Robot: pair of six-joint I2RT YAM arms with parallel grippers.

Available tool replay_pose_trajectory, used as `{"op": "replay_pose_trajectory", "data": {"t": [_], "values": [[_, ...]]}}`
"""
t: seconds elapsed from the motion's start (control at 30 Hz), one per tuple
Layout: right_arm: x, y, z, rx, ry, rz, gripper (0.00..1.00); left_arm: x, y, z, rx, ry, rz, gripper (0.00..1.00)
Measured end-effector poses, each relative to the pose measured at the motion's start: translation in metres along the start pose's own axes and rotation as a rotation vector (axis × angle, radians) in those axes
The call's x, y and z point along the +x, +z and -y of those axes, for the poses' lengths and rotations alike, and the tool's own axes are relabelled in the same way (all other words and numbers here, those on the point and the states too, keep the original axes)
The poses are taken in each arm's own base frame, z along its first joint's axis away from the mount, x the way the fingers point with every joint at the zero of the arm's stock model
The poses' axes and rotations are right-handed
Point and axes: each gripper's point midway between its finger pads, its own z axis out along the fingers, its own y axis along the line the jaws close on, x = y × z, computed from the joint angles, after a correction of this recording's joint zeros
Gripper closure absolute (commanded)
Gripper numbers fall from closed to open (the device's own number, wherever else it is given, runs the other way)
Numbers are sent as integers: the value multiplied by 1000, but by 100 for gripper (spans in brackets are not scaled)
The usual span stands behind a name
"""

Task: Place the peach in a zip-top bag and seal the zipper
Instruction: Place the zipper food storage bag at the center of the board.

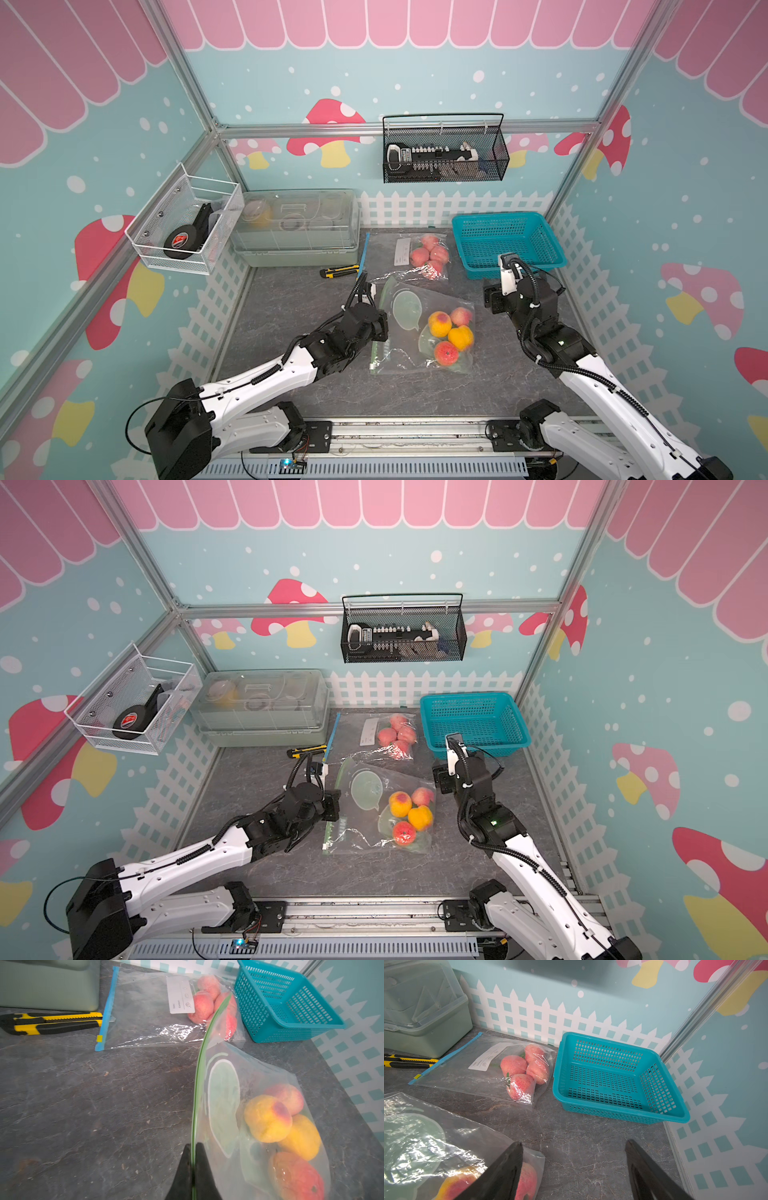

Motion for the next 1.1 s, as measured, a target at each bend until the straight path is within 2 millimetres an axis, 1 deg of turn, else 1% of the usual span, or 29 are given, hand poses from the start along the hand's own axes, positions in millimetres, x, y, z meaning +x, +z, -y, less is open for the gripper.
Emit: {"op": "replay_pose_trajectory", "data": {"t": [0.17, 0.23, 0.43, 0.6, 0.63, 0.77, 0.87, 1.0, 1.1], "values": [[0, 0, 0, -1, 0, 0, 21, 10, 5, -31, -79, -12, -10, 100], [0, 0, 0, -2, 0, 0, 21, 13, 6, -39, -101, -16, -17, 100], [2, 2, -2, -9, -3, -8, 21, 26, 14, -57, -147, -28, -42, 100], [2, 2, -3, -12, -3, -8, 21, 34, 17, -66, -173, -34, -58, 100], [2, 2, -3, -13, -3, -8, 21, 35, 17, -67, -176, -36, -59, 98], [2, 3, -4, -17, -4, -9, 21, 38, 18, -70, -184, -39, -64, 66], [3, 3, -4, -17, -5, -12, 21, 37, 18, -70, -187, -47, -60, 50], [3, 3, -4, -17, -5, -13, 21, 37, 16, -73, -198, -42, -57, 35], [3, 3, -4, -16, -4, -13, 21, 31, 10, -74, -204, -36, -41, 25]]}}
